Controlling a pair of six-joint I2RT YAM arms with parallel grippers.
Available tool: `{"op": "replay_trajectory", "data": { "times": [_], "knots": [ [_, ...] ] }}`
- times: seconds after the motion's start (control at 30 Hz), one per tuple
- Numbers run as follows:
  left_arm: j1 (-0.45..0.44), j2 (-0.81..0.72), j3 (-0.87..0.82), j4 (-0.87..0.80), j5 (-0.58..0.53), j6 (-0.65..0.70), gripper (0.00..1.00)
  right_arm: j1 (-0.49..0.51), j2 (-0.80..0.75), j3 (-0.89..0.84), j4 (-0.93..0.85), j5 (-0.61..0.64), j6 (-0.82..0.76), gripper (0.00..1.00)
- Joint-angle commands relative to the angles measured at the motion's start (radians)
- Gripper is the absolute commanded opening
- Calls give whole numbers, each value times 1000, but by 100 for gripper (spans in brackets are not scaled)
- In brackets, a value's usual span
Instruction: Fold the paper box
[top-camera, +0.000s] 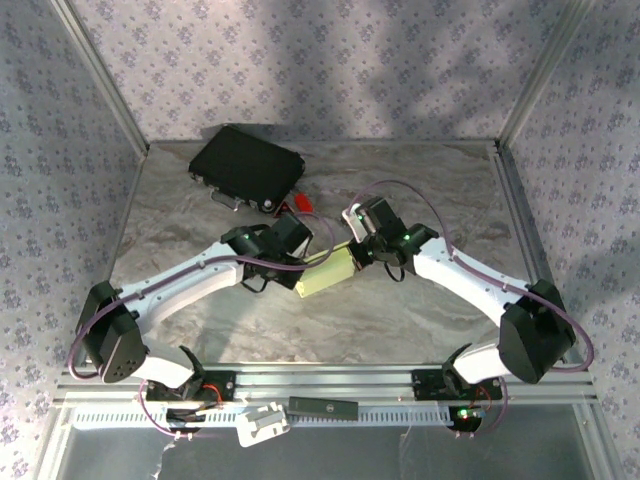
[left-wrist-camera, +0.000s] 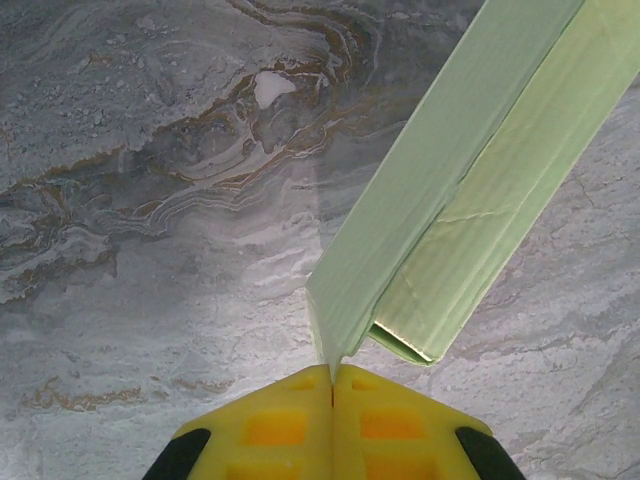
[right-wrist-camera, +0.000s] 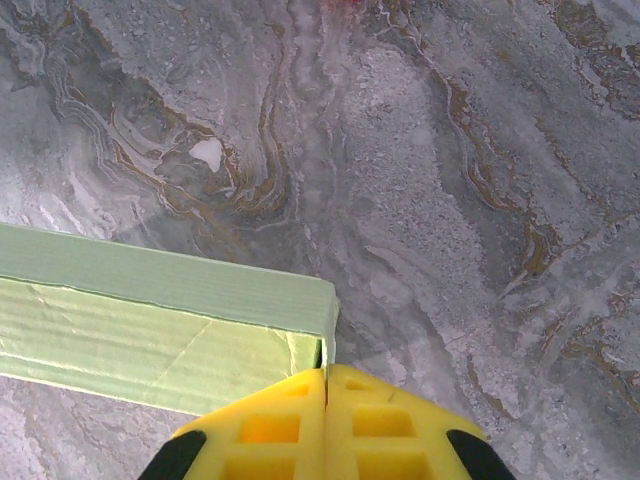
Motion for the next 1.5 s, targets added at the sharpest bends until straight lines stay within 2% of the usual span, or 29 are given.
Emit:
{"op": "replay_trajectory", "data": {
  "times": [0.0, 0.17, 0.4, 0.53, 1.47],
  "knots": [
    [6, 8, 47, -11, 29, -22, 2, 14, 5, 32, -26, 15, -5, 0],
    [8, 21, 68, -25, 48, -55, 2, 27, 6, 57, -46, 30, 1, 0],
    [14, 61, 116, -58, 56, -111, 0, 53, 34, 156, -184, 57, 39, 0],
    [17, 81, 129, -63, 53, -138, 0, 66, 48, 156, -216, 56, 63, 0],
    [82, 108, 126, 80, 95, -308, 0, 83, 37, 116, -155, 80, 224, 0]
  ]
}}
